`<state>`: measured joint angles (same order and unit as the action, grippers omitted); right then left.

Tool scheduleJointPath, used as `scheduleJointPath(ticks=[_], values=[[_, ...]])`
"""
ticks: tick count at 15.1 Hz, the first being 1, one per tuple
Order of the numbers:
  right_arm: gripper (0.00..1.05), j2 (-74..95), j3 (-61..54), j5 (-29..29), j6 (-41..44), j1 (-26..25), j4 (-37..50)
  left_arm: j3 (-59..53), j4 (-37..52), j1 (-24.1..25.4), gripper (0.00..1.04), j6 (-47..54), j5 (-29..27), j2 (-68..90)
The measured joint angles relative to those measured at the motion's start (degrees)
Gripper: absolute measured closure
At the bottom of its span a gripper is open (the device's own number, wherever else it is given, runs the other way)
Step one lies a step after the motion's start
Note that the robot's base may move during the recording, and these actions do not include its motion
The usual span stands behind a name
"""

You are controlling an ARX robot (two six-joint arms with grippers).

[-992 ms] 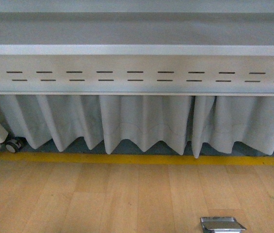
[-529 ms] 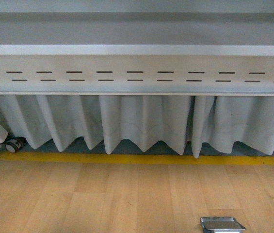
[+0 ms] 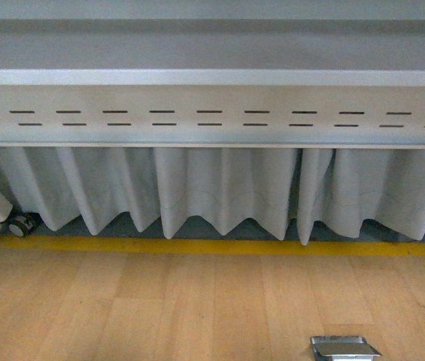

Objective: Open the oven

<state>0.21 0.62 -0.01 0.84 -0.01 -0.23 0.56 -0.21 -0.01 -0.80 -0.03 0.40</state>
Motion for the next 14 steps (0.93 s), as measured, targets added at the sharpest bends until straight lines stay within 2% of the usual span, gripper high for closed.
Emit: scheduleJointPath(ticks=[14], values=[[0.06,-0.04,0.00,0.02,0.00,0.00,0.00,0.00,0.00,0.00,0.07,0.20,0.02,0.00]])
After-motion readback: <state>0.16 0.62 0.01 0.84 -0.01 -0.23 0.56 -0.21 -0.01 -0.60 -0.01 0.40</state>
